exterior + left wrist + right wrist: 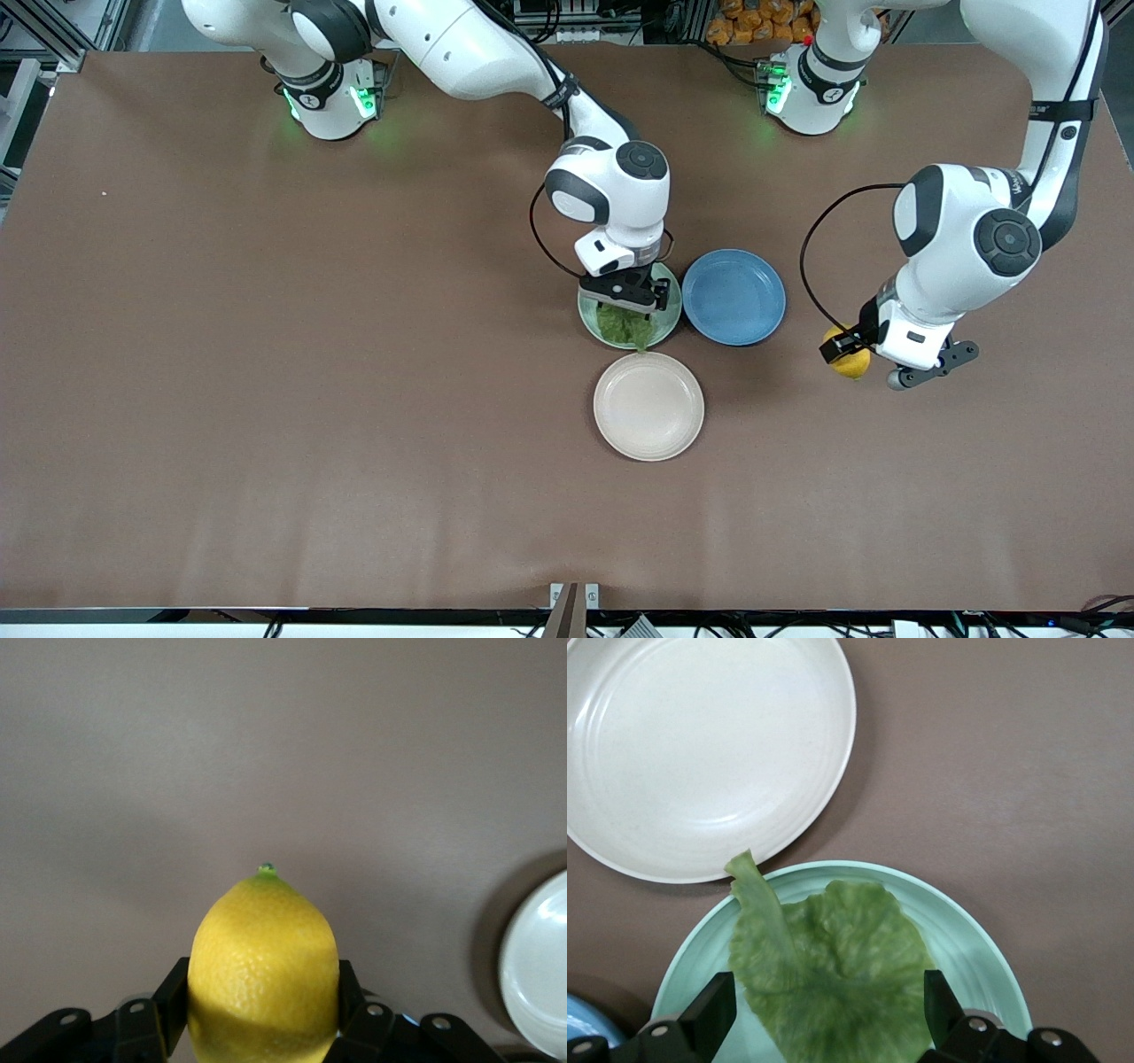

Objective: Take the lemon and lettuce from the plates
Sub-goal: 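Carry the lemon away with the left gripper while the right grasps lettuce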

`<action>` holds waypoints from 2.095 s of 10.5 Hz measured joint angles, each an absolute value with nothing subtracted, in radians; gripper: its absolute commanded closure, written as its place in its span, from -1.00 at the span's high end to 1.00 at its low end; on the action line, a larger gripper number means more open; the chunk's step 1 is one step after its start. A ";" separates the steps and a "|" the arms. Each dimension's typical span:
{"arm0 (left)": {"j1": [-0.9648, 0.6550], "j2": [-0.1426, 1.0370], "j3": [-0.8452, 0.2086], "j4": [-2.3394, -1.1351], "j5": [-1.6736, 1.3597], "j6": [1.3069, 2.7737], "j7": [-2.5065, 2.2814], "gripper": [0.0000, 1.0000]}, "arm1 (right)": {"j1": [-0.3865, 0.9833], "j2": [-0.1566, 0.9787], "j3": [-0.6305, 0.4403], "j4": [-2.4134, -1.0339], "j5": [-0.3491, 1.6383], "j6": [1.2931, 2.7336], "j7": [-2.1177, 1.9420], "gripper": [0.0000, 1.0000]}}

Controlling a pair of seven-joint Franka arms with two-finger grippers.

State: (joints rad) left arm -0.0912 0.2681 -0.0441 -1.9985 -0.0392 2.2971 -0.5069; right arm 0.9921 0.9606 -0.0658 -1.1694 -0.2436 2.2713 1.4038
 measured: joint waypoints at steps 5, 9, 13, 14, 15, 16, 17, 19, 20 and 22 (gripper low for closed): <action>-0.002 0.359 -0.041 -1.982 -0.037 2.298 -0.418 -1.00 | 1.000 1.020 -0.066 -1.118 -0.320 2.306 1.404 0.27; 0.045 0.442 -0.038 -1.947 0.047 2.306 -0.413 -1.00 | 1.001 1.051 -0.067 -1.108 -0.349 2.333 1.404 -0.79; 0.074 0.500 -0.038 -1.902 0.095 2.310 -0.394 1.00 | 1.002 1.052 -0.067 -1.105 -0.356 2.332 1.404 -1.00; 0.075 0.501 -0.038 -1.899 0.095 2.310 -0.392 1.00 | 1.002 1.052 -0.067 -1.101 -0.356 2.321 1.404 -1.00; 0.075 0.501 -0.041 -1.897 0.095 2.310 -0.392 1.00 | 1.003 1.050 -0.065 -1.085 -0.356 2.290 1.404 -1.00; 0.074 0.501 -0.045 -1.893 0.095 2.310 -0.392 1.00 | 1.002 1.038 -0.058 -1.063 -0.356 2.249 1.404 -1.00; 0.073 0.500 -0.053 -1.887 0.095 2.311 -0.392 1.00 | 0.997 1.006 -0.047 -1.043 -0.355 2.202 1.401 -1.00; 0.070 0.480 -0.099 -1.881 0.095 2.311 -0.396 1.00 | 0.961 0.903 -0.020 -1.031 -0.305 2.107 1.351 -1.00; 0.068 0.457 -0.124 -1.889 0.095 2.310 -0.404 1.00 | 0.929 0.847 -0.017 -1.030 -0.244 2.067 1.286 -1.00; 0.067 0.382 -0.157 -1.936 0.095 2.308 -0.414 1.00 | 0.837 0.734 -0.015 -1.030 -0.121 1.974 1.126 -1.00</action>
State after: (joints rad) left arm 0.0666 0.3820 -0.1574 -1.9358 0.0951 2.3078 -0.4137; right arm 0.8372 0.7341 -0.0153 -1.0303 -0.1211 1.9737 1.1260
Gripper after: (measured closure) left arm 0.000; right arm 0.974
